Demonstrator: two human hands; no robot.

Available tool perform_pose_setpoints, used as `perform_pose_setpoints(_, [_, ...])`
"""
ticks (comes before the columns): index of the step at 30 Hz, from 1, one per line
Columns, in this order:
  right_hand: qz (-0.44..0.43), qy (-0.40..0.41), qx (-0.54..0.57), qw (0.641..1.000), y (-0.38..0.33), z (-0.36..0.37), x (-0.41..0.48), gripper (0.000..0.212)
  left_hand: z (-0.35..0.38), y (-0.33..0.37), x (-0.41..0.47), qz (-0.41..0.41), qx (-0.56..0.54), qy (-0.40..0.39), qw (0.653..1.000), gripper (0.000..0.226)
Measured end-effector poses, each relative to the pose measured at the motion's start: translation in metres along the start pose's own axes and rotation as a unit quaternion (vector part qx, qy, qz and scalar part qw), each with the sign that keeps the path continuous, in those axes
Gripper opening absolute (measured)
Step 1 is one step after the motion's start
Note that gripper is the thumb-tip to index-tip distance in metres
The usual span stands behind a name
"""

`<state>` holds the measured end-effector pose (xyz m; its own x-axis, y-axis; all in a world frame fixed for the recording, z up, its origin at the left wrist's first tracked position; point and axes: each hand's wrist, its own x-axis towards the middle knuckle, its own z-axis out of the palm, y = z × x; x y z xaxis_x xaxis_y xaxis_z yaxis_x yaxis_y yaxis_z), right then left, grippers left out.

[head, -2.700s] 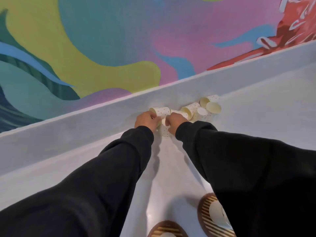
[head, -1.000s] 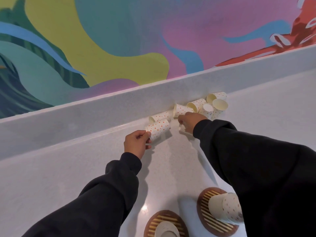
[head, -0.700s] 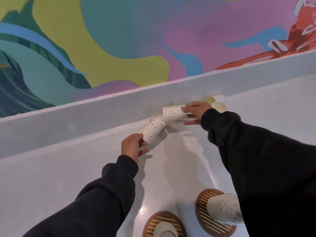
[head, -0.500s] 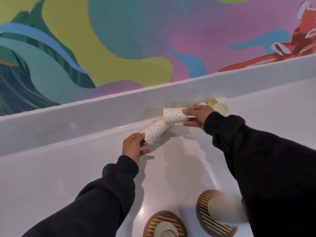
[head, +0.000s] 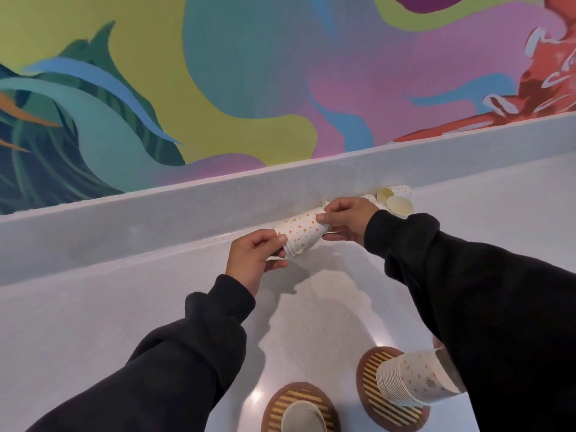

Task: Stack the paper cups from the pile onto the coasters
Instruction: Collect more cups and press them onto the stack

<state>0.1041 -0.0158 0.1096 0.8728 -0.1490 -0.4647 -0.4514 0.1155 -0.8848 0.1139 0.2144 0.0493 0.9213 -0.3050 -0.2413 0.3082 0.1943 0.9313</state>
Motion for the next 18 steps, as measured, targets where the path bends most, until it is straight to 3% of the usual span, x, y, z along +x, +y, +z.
perform_pose_setpoints(5, [-0.048, 0.025, 0.047, 0.997, -0.010, 0.029, -0.041, 0.071, 0.015, 0.016, -0.018, -0.005, -0.114, -0.037, 0.993, 0.011])
perform_pose_setpoints(9, [-0.042, 0.055, 0.045, 0.997, -0.001, 0.050, -0.072, 0.063, 0.022, 0.018, -0.032, -0.043, -0.161, -0.113, 0.979, 0.017])
perform_pose_setpoints(12, [-0.058, 0.123, 0.147, 0.980, 0.022, 0.051, -0.090, 0.058, 0.015, 0.010, -0.029, -0.070, -0.142, -0.146, 0.977, 0.028])
perform_pose_setpoints(14, [-0.078, 0.168, 0.223, 0.957, 0.040, 0.047, -0.103, 0.059, 0.007, -0.002, -0.021, -0.093, -0.085, -0.125, 0.984, 0.032])
perform_pose_setpoints(16, [-0.076, 0.191, 0.274, 0.940, 0.059, 0.044, -0.116, 0.058, 0.001, -0.022, -0.009, -0.092, 0.048, -0.058, 0.993, 0.025])
perform_pose_setpoints(18, [-0.062, 0.203, 0.302, 0.929, 0.076, 0.044, -0.125, 0.056, -0.001, -0.043, 0.004, -0.054, 0.195, 0.011, 0.979, 0.022])
